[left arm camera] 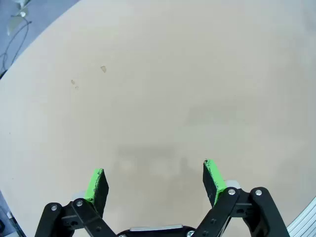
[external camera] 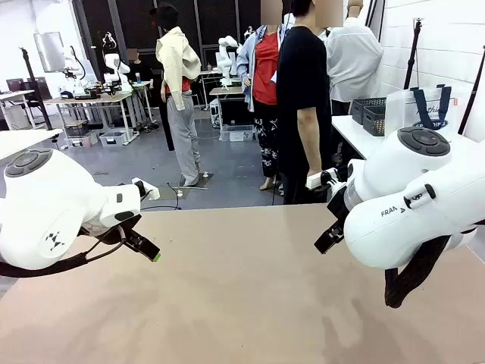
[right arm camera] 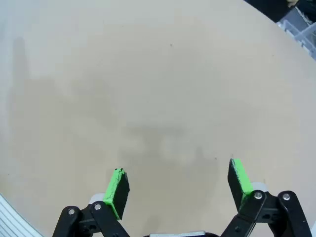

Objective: Transfer purchased items from the store into the shopping bag.
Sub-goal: Open the Reusable shopping bag in the center of the table.

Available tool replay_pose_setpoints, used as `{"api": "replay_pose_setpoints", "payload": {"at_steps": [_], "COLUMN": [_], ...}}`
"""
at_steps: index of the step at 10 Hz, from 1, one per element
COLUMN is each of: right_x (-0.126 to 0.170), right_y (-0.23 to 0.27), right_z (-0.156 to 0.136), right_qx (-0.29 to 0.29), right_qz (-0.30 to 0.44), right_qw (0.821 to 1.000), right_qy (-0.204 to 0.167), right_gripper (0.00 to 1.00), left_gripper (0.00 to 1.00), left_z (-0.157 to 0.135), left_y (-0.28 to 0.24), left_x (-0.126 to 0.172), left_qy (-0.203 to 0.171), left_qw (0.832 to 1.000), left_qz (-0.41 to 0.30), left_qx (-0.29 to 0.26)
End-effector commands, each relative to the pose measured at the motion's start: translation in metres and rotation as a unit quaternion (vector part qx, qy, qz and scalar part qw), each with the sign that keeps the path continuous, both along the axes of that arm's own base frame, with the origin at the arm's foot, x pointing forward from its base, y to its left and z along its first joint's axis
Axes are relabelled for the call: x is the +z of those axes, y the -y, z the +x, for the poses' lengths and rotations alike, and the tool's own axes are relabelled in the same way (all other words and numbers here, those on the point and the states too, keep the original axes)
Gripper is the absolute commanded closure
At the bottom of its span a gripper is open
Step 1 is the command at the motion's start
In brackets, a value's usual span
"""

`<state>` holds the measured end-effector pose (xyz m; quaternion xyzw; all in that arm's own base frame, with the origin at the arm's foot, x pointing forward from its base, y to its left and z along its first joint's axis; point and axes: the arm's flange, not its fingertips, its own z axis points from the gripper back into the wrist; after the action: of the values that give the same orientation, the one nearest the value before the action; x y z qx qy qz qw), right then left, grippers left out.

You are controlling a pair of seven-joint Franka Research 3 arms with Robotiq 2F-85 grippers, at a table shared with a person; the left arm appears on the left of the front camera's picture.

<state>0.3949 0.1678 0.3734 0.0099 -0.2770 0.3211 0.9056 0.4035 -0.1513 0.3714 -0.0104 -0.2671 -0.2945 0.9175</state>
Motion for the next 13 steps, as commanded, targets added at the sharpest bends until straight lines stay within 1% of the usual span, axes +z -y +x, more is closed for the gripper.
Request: {"api": "replay_pose_setpoints", "payload": {"at_steps": [1, 13], "right_x": [0.0, 0.0], "right_y": [0.0, 0.0], "right_z": [0.0, 0.0], "right_qx": [0.0, 0.0], "right_qz": [0.0, 0.0], "right_qw": [1.0, 1.0], "right_qy": [0.0, 0.0], "right_gripper": [0.0, 0.0], "left_gripper": [0.0, 0.0], "left_z": [-0.0001, -0.0001], "left_y": [0.0, 0.0], "left_x": [0.0, 0.0], "left_qy": [0.0, 0.0], "left_qw": [1.0, 1.0], "left_qz": [0.0, 0.0], "left_qx": [0.0, 0.0]}}
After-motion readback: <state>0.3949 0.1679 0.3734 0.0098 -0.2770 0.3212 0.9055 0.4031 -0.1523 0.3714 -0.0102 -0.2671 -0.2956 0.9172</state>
